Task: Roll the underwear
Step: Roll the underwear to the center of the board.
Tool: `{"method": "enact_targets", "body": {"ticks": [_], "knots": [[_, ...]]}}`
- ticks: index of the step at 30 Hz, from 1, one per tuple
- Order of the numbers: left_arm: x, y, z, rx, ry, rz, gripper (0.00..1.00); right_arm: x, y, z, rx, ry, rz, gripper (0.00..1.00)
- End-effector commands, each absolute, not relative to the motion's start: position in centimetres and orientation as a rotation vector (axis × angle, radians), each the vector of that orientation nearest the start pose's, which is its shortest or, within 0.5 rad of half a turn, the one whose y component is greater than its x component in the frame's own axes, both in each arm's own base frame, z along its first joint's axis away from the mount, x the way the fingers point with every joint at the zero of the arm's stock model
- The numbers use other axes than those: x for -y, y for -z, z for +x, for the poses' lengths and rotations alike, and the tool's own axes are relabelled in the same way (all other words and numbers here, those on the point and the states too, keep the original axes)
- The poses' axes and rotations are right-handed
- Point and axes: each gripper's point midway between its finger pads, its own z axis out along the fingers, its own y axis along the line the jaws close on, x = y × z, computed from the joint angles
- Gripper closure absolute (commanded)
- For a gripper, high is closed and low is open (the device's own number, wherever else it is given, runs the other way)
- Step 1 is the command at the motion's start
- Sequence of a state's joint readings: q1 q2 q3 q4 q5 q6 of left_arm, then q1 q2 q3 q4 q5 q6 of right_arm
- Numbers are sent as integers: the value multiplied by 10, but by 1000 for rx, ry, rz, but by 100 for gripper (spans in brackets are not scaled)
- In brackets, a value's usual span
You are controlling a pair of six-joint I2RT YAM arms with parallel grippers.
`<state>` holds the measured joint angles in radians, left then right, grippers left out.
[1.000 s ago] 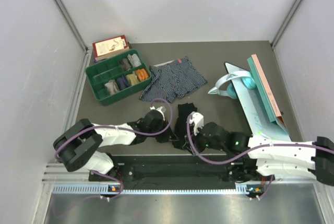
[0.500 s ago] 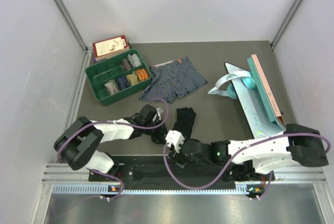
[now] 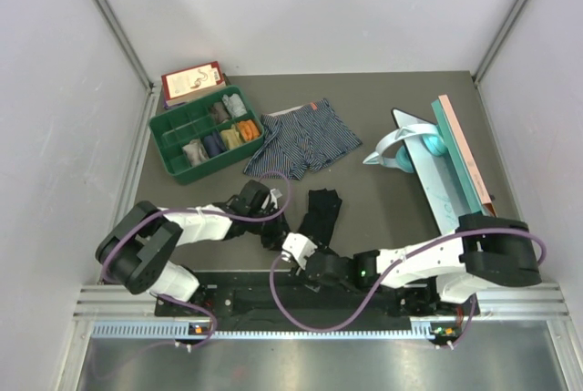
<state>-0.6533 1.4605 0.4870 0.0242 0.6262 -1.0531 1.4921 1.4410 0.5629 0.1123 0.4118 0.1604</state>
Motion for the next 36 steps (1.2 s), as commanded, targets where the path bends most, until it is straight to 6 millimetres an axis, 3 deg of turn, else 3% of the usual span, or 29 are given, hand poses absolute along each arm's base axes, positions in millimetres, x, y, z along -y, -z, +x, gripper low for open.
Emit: {"method": "enact_targets", "body": {"ticks": [1, 4, 10, 11, 13, 14, 16, 18, 25, 26, 27, 31, 36], "knots": [[278, -49, 137, -2891, 1415, -256, 100, -335, -40, 104, -1902, -324, -1137, 45], [277, -51, 136, -2890, 1423, -254, 100, -331, -36, 109, -1903, -285, -1114, 58], [275, -52, 132, -2873, 1461, -239, 100, -333, -30, 103, -1920, -313, -1163, 100], [274, -52, 133, -2859, 1465, -231, 96, -336, -32, 97, -1932, -360, -1194, 100], [270, -52, 138, -2822, 1459, -196, 71, -340, -40, 96, -1960, -418, -1202, 100], [266, -50, 140, -2817, 1437, -193, 49, -343, -41, 89, -1987, -481, -1226, 100], [255, -44, 149, -2784, 1373, -206, 38, -344, -54, 95, -2022, -540, -1202, 100], [247, -46, 158, -2734, 1332, -213, 29, -339, -55, 87, -2091, -613, -1250, 100], [217, -52, 183, -2560, 1058, -207, 24, -346, -68, 89, -2255, -968, -1260, 100], [213, -53, 188, -2523, 1022, -216, 24, -344, -67, 97, -2280, -980, -1230, 100], [212, -65, 193, -2451, 1036, -193, 26, -343, -65, 99, -2297, -998, -1227, 100], [212, -80, 196, -2250, 1096, -129, 30, -344, -61, 101, -2354, -1151, -1237, 100], [219, -89, 188, -2142, 1141, 5, 31, -341, -57, 122, -2422, -1257, -1153, 100]]}}
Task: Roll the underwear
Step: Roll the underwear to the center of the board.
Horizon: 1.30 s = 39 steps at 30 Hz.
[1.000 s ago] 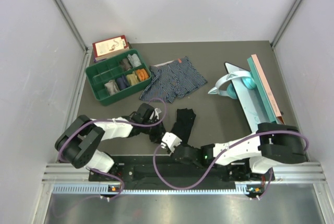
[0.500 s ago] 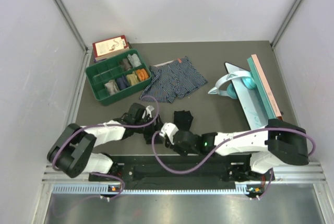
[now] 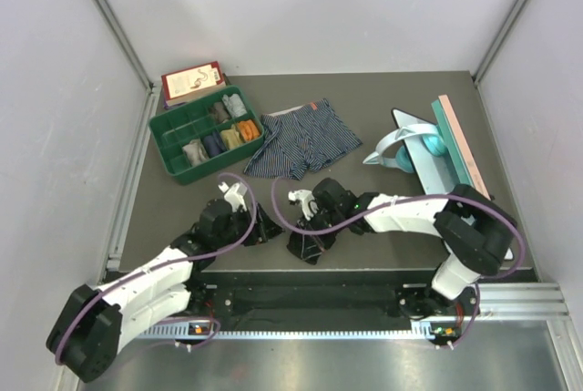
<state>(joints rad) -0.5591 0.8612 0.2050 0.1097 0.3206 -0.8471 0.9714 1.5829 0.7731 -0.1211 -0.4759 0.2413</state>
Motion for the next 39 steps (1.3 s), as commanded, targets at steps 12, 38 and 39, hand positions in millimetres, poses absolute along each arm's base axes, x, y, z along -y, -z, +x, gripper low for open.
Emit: {"method": "enact_targets", "body": {"ticks": [12, 38, 39], "knots": [[252, -79, 187, -2096, 1106, 292, 34, -335, -37, 145, -2562, -1371, -1077, 100], [253, -23, 204, -2278, 906, 220, 74, -298, -95, 188, -2513, -1077, -748, 32], [254, -24, 204, -2273, 912, 223, 74, -291, -89, 181, -2529, -1069, -716, 30]]}}
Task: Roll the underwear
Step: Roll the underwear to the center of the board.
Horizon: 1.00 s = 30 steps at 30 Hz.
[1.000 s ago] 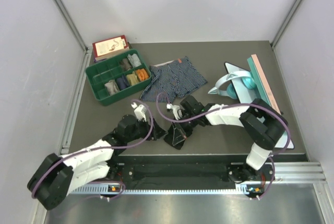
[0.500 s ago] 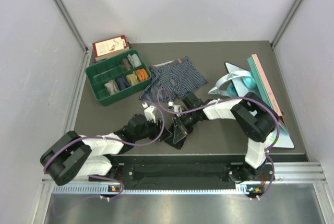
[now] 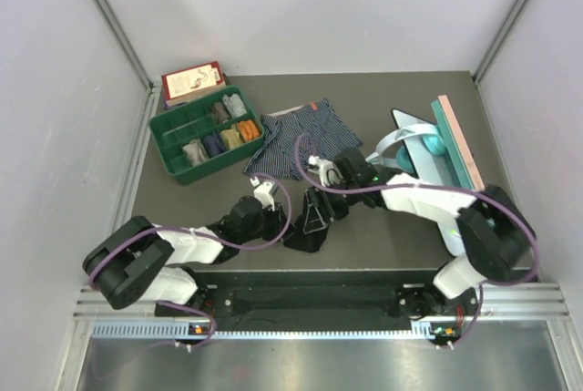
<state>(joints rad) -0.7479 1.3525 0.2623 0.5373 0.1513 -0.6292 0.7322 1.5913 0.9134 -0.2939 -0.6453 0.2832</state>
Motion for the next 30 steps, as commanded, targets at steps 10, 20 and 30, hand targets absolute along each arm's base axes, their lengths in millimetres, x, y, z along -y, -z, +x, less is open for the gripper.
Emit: {"method": "enact_targets", "body": {"ticks": [10, 20, 30], "knots": [[265, -34, 204, -2249, 943, 251, 75, -288, -81, 164, -2448, -1266, -345, 26], [280, -34, 202, -2251, 949, 298, 76, -288, -57, 160, -2486, -1258, -252, 25], [284, -40, 201, -2237, 968, 276, 76, -274, -17, 155, -2642, -1056, -162, 31]]}}
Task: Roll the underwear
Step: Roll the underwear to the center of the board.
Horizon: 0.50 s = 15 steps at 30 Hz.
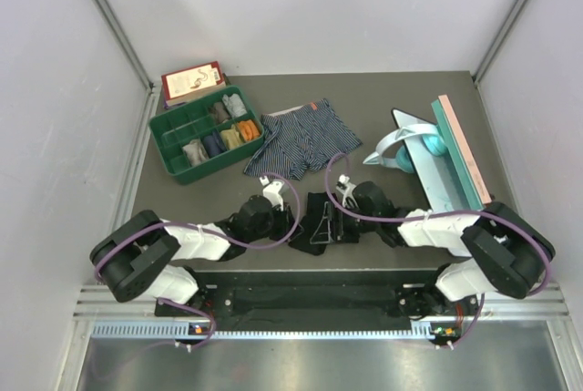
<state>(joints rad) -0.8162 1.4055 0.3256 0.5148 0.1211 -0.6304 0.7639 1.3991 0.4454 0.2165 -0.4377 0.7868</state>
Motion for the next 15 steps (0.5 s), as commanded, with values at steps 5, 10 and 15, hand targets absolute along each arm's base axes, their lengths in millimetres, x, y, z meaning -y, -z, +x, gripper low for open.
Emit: {"method": "enact_targets", "body": {"ticks": [5, 10, 15], "knots": [[288, -55, 199, -2204, 1016, 257, 66, -265, -3, 155, -2682, -976, -124, 52], [288, -80, 200, -2150, 1050, 239, 36, -260, 5, 159, -2702, -912, -104, 78], [281, -87, 197, -2116, 1041, 243, 25, -258, 7, 164, -2701, -872, -125, 92]]}}
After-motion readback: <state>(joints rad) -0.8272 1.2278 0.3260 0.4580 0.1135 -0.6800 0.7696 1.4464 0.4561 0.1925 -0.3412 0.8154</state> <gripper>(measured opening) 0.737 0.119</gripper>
